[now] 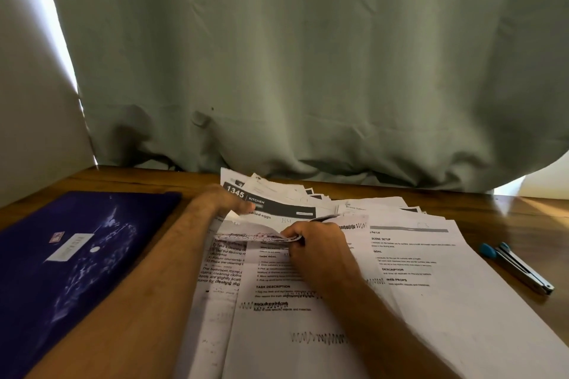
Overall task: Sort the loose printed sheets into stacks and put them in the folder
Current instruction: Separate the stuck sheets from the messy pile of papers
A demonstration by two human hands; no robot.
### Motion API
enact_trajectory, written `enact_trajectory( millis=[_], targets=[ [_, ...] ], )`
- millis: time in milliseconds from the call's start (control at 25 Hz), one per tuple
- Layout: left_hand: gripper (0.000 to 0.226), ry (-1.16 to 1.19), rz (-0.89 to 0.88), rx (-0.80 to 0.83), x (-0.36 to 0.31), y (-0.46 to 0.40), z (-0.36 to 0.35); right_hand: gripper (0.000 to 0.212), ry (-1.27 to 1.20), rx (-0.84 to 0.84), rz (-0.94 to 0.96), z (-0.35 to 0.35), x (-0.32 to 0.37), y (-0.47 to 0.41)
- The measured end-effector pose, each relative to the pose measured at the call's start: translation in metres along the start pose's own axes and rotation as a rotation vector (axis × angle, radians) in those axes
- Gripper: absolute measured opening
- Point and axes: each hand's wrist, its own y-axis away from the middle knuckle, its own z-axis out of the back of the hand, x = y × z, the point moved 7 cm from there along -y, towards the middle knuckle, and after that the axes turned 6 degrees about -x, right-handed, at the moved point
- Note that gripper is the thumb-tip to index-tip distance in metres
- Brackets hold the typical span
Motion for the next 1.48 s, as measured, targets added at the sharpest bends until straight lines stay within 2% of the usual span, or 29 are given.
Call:
enact_trajectory(
  millis=[240,400,600,800,840,920,1000,1080,1160,1280,1400,1480],
  targets=[
    [0.038,0.108,-0.011,-0.101,0.026,0.005,0.005,0.027,0.054,-0.003,0.084,-0.003,0.009,0.003],
    [0.030,0.001,-0.052,-0.186,0.034,0.008,0.020,0.027,0.018,0.005,0.060,0.000,0.007,-0.001],
    [0.032,-0.114,-0.054,-0.335,0.047,0.018,0.040,0.029,0.026,0.021,0.071,-0.003,0.007,-0.003],
    [0.083,-0.300,-0.280,-0.418,0.030,0.026,0.038,0.031,0.088,-0.020,0.119,-0.006,0.011,-0.002],
    [0.083,-0.336,-0.336,-0.408,0.026,0.026,0.037,0.031,0.099,-0.025,0.125,-0.007,0.010,-0.002],
    [0.066,-0.476,-0.417,-0.378,0.021,0.024,0.035,0.030,0.112,-0.025,0.135,-0.009,0.010,-0.001],
    [0.054,-0.677,-0.425,-0.276,0.026,0.019,0.029,0.030,0.120,-0.024,0.146,-0.010,0.011,0.000],
    [0.058,-0.817,-0.411,-0.137,0.035,0.014,0.021,0.031,0.126,-0.053,0.154,-0.008,0.011,0.000],
    [0.064,-0.882,-0.394,-0.079,0.042,0.010,0.017,0.031,0.118,-0.103,0.168,-0.006,0.012,0.001],
    [0.061,-0.836,-0.396,-0.115,0.040,0.008,0.021,0.033,0.117,-0.130,0.191,-0.005,0.015,0.002],
    [0.061,-0.779,-0.472,-0.212,0.027,0.015,0.028,0.032,0.123,-0.104,0.187,-0.007,0.015,0.001],
    [0.045,-0.654,-0.535,-0.237,0.018,0.023,0.029,0.031,0.132,-0.104,0.180,-0.007,0.014,-0.001]
  ],
)
